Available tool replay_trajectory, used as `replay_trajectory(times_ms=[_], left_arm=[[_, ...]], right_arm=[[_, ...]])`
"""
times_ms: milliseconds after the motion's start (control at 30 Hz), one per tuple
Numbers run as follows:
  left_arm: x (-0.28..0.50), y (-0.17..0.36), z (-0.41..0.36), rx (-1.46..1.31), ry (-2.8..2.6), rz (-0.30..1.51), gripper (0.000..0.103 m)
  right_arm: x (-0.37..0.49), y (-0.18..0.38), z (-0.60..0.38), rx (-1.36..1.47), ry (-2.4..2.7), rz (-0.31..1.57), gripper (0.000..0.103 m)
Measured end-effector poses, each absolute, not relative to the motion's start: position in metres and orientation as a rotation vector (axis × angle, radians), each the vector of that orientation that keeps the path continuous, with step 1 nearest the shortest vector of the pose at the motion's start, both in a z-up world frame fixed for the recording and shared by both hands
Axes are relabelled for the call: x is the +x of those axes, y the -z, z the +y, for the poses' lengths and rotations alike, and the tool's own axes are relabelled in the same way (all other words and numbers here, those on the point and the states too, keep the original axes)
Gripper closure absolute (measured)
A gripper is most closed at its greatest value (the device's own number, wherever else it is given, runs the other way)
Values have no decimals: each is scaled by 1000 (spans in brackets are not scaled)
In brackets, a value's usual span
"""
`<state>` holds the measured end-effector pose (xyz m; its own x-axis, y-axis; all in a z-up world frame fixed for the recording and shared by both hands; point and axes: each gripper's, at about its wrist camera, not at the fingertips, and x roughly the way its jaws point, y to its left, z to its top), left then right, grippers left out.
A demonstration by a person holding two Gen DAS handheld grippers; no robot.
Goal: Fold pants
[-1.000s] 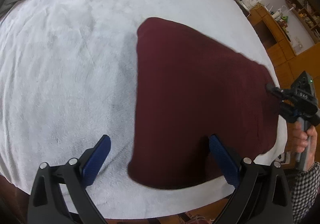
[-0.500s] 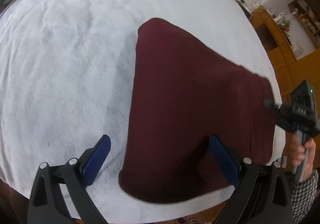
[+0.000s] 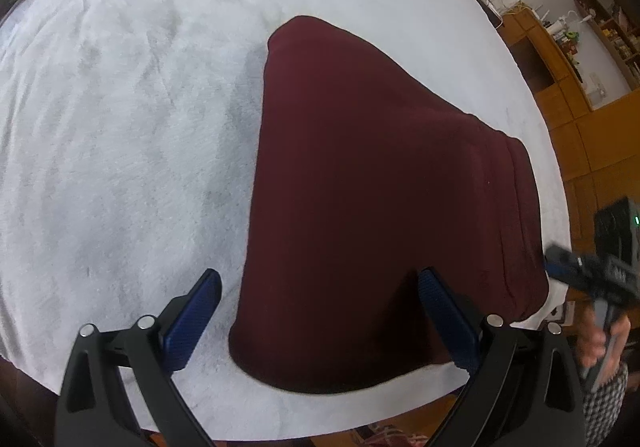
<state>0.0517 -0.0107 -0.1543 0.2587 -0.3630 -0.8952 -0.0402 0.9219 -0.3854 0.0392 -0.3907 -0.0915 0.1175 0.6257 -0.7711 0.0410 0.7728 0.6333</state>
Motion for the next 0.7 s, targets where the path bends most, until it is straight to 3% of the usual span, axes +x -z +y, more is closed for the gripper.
replay_trajectory(times_ms=[67, 167, 233, 267, 467, 700], left_arm=[[47, 154, -8, -368, 226, 1294, 4], [47, 156, -12, -373, 225, 1305, 4], [53, 155, -20, -381, 222, 1309, 4], [53, 155, -21, -384, 224, 1313, 4], [51, 145, -22, -399, 257, 1298, 4], [63, 159, -4, -461, 267, 1350, 4]], right_arm=[[26, 96, -387, 632, -497, 1420, 45], [19, 97, -382, 622, -496, 1404, 47], [22, 98, -381, 650, -501, 1396, 87], [21, 99, -381, 660, -504, 1403, 93], [18, 75, -398, 672, -522, 1328, 96], [18, 104, -396, 671, -483, 1373, 95]])
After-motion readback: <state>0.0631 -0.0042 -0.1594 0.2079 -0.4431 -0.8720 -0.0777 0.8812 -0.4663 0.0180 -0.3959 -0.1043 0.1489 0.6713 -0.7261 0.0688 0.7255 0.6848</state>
